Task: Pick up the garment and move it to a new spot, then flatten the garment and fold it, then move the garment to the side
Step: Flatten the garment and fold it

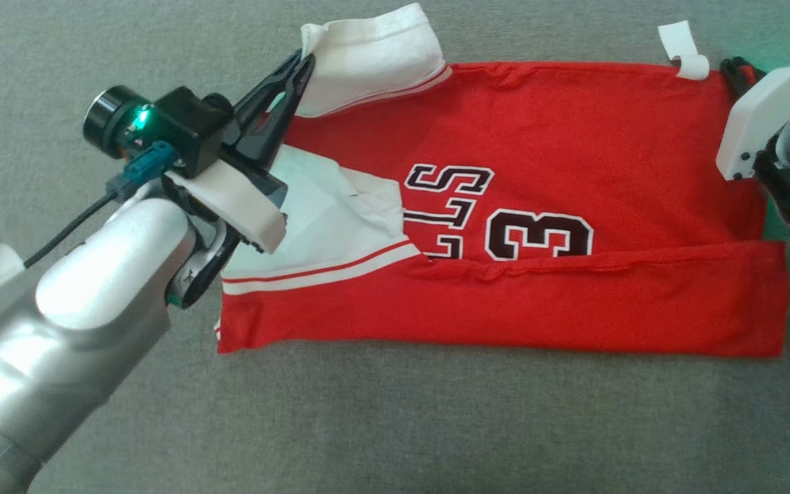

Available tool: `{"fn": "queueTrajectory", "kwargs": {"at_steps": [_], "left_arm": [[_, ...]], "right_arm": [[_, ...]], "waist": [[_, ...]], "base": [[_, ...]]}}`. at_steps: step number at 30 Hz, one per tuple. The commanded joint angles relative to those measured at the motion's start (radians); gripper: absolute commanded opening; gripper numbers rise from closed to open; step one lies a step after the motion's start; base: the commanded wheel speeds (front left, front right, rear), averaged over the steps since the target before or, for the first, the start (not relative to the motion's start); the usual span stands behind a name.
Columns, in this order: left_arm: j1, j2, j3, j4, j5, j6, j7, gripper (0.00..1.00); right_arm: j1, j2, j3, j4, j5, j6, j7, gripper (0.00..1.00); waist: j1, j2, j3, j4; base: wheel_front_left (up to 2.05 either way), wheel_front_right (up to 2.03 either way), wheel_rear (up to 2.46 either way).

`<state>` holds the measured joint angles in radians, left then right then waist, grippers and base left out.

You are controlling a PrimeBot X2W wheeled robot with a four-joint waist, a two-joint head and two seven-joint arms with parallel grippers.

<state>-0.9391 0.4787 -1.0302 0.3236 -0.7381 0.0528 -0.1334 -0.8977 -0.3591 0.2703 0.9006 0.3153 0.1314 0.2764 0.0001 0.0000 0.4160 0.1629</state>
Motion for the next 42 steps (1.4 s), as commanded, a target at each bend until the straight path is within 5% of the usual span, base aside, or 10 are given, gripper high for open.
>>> {"fn": "queueTrajectory", "kwargs": {"at_steps": [1, 13, 23, 32, 42], "left_arm": [[-0.05, 0.045, 0.054, -0.002, -0.003, 0.008, -0.005, 0.0], [-0.143, 0.065, 0.122, 0.134, -0.026, 0.002, -0.041, 0.0], [-0.264, 0.011, 0.163, 0.302, 0.011, -0.018, -0.113, 0.0], [-0.185, -0.037, 0.146, 0.367, 0.041, -0.073, -0.127, 0.0], [-0.04, -0.021, 0.096, 0.357, 0.053, -0.131, -0.119, 0.0]], "right_arm": [[-0.009, -0.001, 0.02, -0.016, 0.02, -0.001, -0.031, 0.0], [-0.088, 0.016, 0.041, -0.091, 0.178, -0.001, -0.194, 0.0], [-0.132, 0.022, 0.047, -0.117, 0.286, -0.001, -0.335, 0.0], [-0.061, -0.008, 0.115, -0.095, 0.379, -0.001, -0.319, 0.0], [0.075, -0.092, 0.205, -0.12, 0.51, -0.001, -0.24, 0.0]], "waist": [[-0.0001, 0.0, -0.008, -0.011], [-0.0001, 0.0, -0.042, -0.074], [-0.0001, 0.0, -0.047, -0.1], [-0.0001, 0.0, -0.094, -0.079], [-0.0001, 0.0, -0.164, -0.046]], "base": [[0.0, 0.0, 0.0], [0.0, 0.0, 0.0], [0.0, 0.0, 0.0], [0.0, 0.0, 0.0], [0.0, 0.0, 0.0]]}}
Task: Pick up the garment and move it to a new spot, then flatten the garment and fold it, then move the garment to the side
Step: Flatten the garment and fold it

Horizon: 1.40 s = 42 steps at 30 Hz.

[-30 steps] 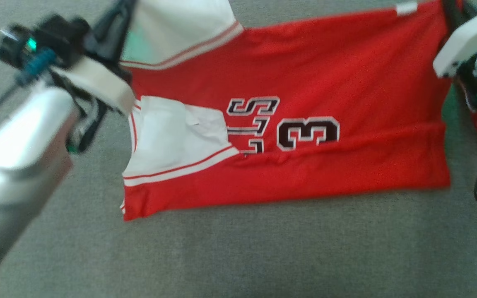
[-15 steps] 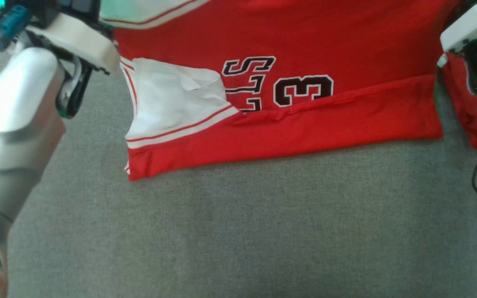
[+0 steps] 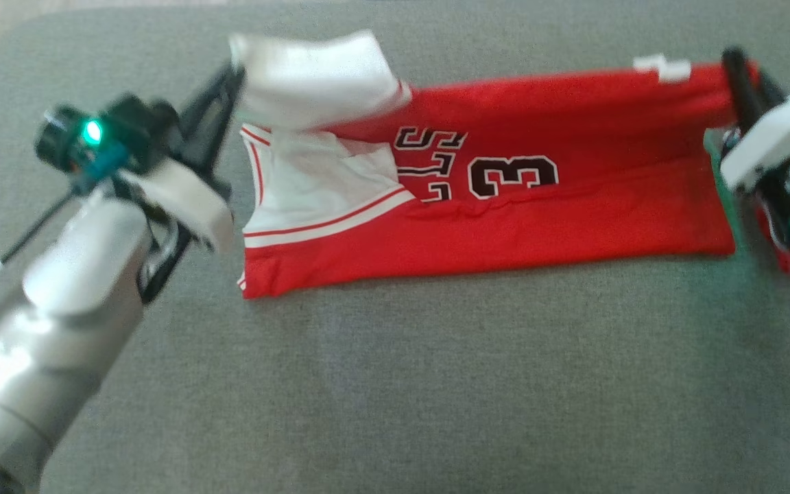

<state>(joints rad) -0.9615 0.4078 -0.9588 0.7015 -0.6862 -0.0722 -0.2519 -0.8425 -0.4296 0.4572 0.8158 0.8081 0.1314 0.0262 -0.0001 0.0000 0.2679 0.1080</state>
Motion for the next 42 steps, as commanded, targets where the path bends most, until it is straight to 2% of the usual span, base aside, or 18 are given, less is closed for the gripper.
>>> {"fn": "queueTrajectory", "kwargs": {"at_steps": [1, 6, 13, 21, 27, 28, 29, 30, 36, 42], "left_arm": [[-0.001, 0.053, 0.013, -0.026, -0.001, -0.013, 0.01, 0.0], [0.071, 0.079, -0.046, -0.064, -0.013, -0.036, 0.076, 0.0], [0.127, 0.11, -0.101, -0.126, -0.037, -0.048, 0.16, 0.0], [0.155, 0.157, -0.143, -0.193, -0.07, -0.052, 0.277, 0.0], [0.172, 0.169, -0.155, -0.225, -0.094, -0.048, 0.337, 0.0], [0.175, 0.17, -0.157, -0.228, -0.099, -0.046, 0.349, 0.0], [0.176, 0.173, -0.157, -0.233, -0.1, -0.042, 0.353, 0.62], [0.175, 0.174, -0.155, -0.239, -0.097, -0.034, 0.349, 1.0], [0.162, 0.158, -0.114, -0.244, -0.085, 0.039, 0.275, 1.0], [0.145, 0.091, 0.002, -0.235, -0.109, 0.147, 0.074, 1.0]], "right_arm": [[0.037, -0.031, 0.03, -0.039, 0.032, -0.001, 0.028, 0.0], [0.109, -0.091, 0.089, -0.049, 0.072, -0.001, 0.108, 0.0], [0.157, -0.143, 0.159, -0.064, 0.086, -0.001, 0.189, 0.0], [0.192, -0.193, 0.24, -0.107, 0.124, -0.001, 0.324, 0.0], [0.195, -0.208, 0.257, -0.125, 0.133, -0.001, 0.35, 0.0], [0.193, -0.209, 0.257, -0.124, 0.128, -0.001, 0.341, 0.24], [0.192, -0.207, 0.252, -0.119, 0.127, -0.001, 0.335, 1.0], [0.191, -0.202, 0.249, -0.116, 0.129, -0.001, 0.331, 1.0], [0.151, -0.197, 0.202, -0.107, 0.12, -0.001, 0.264, 1.0], [0.086, -0.131, 0.071, -0.135, 0.118, -0.001, 0.046, 1.0]], "waist": [[0.0001, 0.0, -0.022, 0.012], [0.0001, 0.0, -0.05, 0.022], [0.0001, 0.0, -0.062, 0.026], [0.0001, 0.0, -0.086, 0.016], [0.0001, 0.0, -0.095, 0.002], [0.0001, 0.0, -0.094, 0.0], [0.0001, 0.0, -0.094, -0.002], [0.0001, 0.0, -0.094, -0.004], [0.0001, 0.0, -0.106, -0.009], [0.0001, 0.0, -0.133, -0.013]], "base": [[0.0, 0.0, 0.0], [0.0, 0.0, 0.0], [0.0, 0.0, 0.0], [0.0, 0.0, 0.0], [0.0, 0.0, 0.0], [0.0, 0.0, 0.0], [0.0, 0.0, 0.0], [0.0, 0.0, 0.0], [0.0, 0.0, 0.0], [0.0, 0.0, 0.0]]}}
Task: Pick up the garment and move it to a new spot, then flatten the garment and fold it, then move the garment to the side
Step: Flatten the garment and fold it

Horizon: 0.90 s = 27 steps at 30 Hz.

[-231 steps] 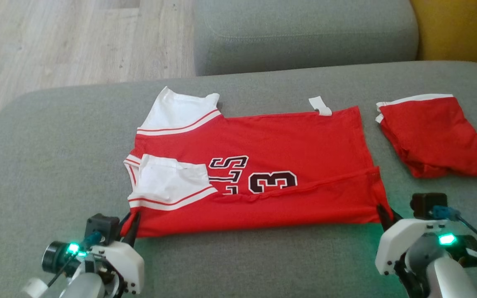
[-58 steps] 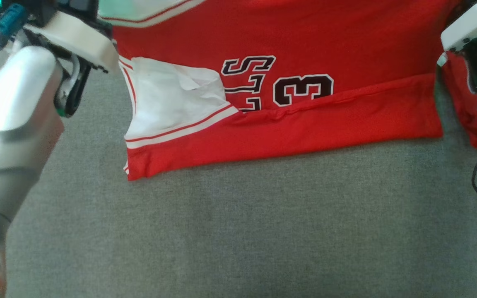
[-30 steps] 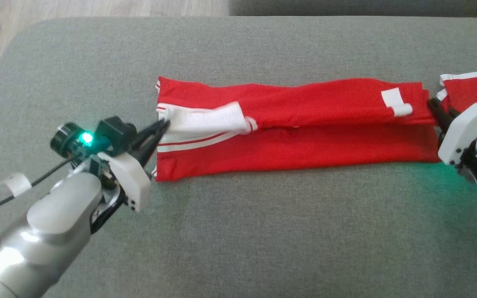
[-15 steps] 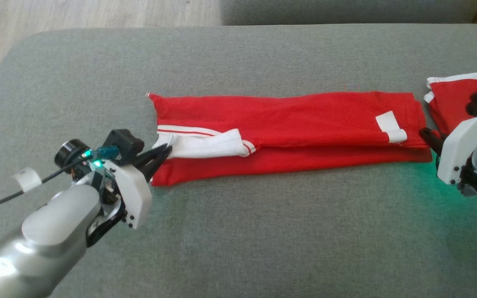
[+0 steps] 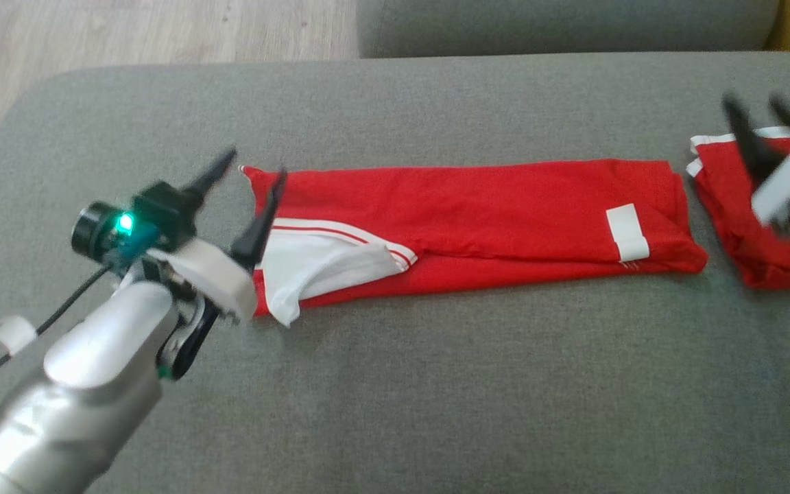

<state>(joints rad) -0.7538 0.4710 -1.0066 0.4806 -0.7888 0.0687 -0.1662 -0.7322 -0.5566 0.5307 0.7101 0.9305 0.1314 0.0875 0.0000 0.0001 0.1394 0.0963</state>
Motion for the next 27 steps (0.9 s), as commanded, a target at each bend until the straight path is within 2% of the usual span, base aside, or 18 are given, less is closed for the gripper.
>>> {"fn": "queueTrajectory", "kwargs": {"at_steps": [1, 5, 7, 9, 13, 16, 19, 22, 27], "left_arm": [[-0.06, 0.015, 0.074, -0.013, -0.015, 0.023, -0.041, 1.0], [-0.022, -0.028, 0.184, -0.032, -0.023, 0.093, -0.092, 1.0], [0.021, -0.056, 0.272, -0.078, 0.0, 0.128, -0.095, 1.0], [0.053, -0.068, 0.31, -0.102, 0.024, 0.14, -0.095, 1.0], [0.22, -0.131, 0.456, -0.178, 0.119, 0.163, -0.095, 1.0], [0.341, -0.181, 0.544, -0.212, 0.198, 0.152, -0.095, 1.0], [0.442, -0.232, 0.617, -0.229, 0.263, 0.119, -0.095, 1.0], [0.519, -0.281, 0.689, -0.236, 0.316, 0.087, -0.095, 1.0], [0.573, -0.345, 0.783, -0.238, 0.397, 0.023, -0.096, 1.0]], "right_arm": [[-0.029, 0.015, -0.023, -0.034, -0.013, -0.001, -0.062, 1.0], [-0.013, 0.11, -0.09, -0.056, -0.074, -0.001, -0.24, 1.0], [0.022, 0.162, -0.121, -0.067, -0.112, -0.001, -0.302, 1.0], [0.042, 0.182, -0.137, -0.07, -0.145, -0.001, -0.321, 1.0], [0.166, 0.285, -0.252, -0.122, -0.293, -0.001, -0.348, 1.0], [0.307, 0.38, -0.374, -0.232, -0.446, -0.001, -0.349, 1.0], [0.453, 0.46, -0.446, -0.332, -0.58, -0.001, -0.349, 1.0], [0.555, 0.494, -0.465, -0.401, -0.658, -0.001, -0.349, 1.0], [0.611, 0.505, -0.458, -0.447, -0.692, -0.001, -0.349, 1.0]], "waist": [[0.0, -0.0001, -0.01, -0.002], [0.0, -0.0001, -0.027, -0.004], [0.0, -0.0001, -0.034, -0.001], [0.0, -0.0001, -0.036, 0.0], [0.0, -0.0001, -0.043, 0.006], [0.0, -0.0001, -0.046, 0.009], [0.0, -0.0001, -0.049, 0.012], [0.0, -0.0001, -0.049, 0.008], [0.0, -0.0001, -0.035, 0.001]], "base": [[0.0, 0.0, 0.0], [0.0, 0.0, 0.0], [0.0, 0.0, 0.0], [0.0, 0.0, 0.0], [0.0, 0.0, 0.0], [0.0, 0.0, 0.0], [0.0, 0.0, 0.0], [0.0, 0.0, 0.0], [0.0, 0.0, 0.0]]}}
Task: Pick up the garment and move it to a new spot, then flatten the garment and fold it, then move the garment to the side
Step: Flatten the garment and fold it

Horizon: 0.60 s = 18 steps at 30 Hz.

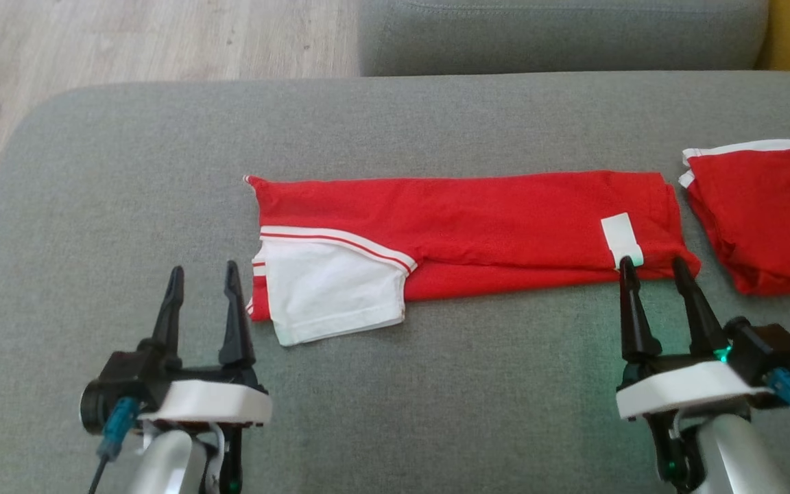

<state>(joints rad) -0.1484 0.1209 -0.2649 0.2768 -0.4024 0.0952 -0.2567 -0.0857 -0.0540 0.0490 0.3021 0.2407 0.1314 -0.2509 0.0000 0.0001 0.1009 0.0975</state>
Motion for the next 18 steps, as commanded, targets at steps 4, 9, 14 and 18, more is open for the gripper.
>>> {"fn": "queueTrajectory", "kwargs": {"at_steps": [4, 9, 14, 18], "left_arm": [[-0.044, -0.025, 0.075, -0.021, 0.064, -0.056, -0.005, 1.0], [-0.075, -0.051, 0.105, -0.013, 0.105, -0.099, -0.005, 1.0], [-0.099, -0.064, 0.12, -0.006, 0.13, -0.126, -0.005, 1.0], [-0.117, -0.068, 0.125, 0.001, 0.143, -0.14, -0.005, 1.0]], "right_arm": [[-0.049, 0.003, 0.03, -0.037, -0.01, -0.001, -0.011, 1.0], [-0.115, 0.004, -0.011, 0.031, -0.073, -0.001, -0.011, 1.0], [-0.211, 0.004, -0.129, 0.146, -0.138, -0.001, 0.029, 1.0], [-0.281, 0.004, -0.231, 0.243, -0.174, -0.001, 0.053, 1.0]], "waist": [[0.0, -0.0001, 0.023, 0.004], [0.0, -0.0001, 0.064, 0.012], [0.0, -0.0001, 0.105, 0.021], [0.0, -0.0001, 0.128, 0.032]], "base": [[0.0, 0.0, 0.0], [0.0, 0.0, 0.0], [0.0, 0.0, 0.0], [0.0, 0.0, 0.0]]}}
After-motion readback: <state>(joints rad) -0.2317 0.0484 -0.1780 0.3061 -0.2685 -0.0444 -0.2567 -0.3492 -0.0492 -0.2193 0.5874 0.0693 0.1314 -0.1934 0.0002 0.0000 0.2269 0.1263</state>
